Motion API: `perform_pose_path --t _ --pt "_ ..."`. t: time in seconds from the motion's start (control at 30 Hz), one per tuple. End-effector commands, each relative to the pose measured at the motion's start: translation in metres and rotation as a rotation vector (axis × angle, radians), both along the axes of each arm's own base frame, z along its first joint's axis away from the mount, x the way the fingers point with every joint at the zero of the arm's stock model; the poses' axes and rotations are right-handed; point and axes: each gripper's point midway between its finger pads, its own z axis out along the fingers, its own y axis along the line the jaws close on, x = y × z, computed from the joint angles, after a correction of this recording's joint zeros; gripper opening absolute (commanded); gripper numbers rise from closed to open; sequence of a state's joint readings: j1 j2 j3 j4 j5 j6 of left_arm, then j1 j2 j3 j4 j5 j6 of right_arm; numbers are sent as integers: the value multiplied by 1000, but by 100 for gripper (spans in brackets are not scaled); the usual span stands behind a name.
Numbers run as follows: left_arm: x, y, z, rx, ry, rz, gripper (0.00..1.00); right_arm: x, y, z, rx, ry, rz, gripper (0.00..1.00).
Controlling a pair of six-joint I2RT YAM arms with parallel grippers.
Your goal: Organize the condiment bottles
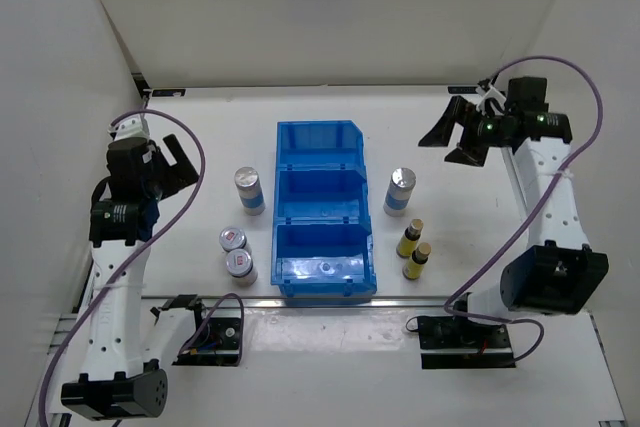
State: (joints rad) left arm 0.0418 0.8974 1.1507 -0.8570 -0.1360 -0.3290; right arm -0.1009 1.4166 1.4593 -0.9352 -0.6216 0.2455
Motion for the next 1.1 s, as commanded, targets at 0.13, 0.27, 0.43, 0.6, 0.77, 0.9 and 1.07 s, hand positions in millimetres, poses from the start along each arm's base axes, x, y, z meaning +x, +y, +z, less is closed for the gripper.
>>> perform_pose_path --t 0.13,0.27,0.43,0.6,0.77,0.9,1.07 --pt "-5 -11 13 19 -43 -94 100 26 26 116 239 -102 23 100" --pt "-6 -12 1 -5 -17 -80 100 16 3 4 571 352 -165 100" --pt "-8 -10 4 1 -28 -71 100 -10 39 36 -59 59 80 100" --pt "-8 -14 -8 -24 -3 -80 100 1 29 -1 -533 94 126 100" --pt "-3 -13 -16 -44 27 -52 100 -13 43 -38 -701 180 171 100" --pt "-4 -13 -19 -52 35 -47 100 -14 37 -55 -774 205 129 100" --pt "-7 -10 -27 -43 49 -31 100 -12 46 -78 -747 249 163 96"
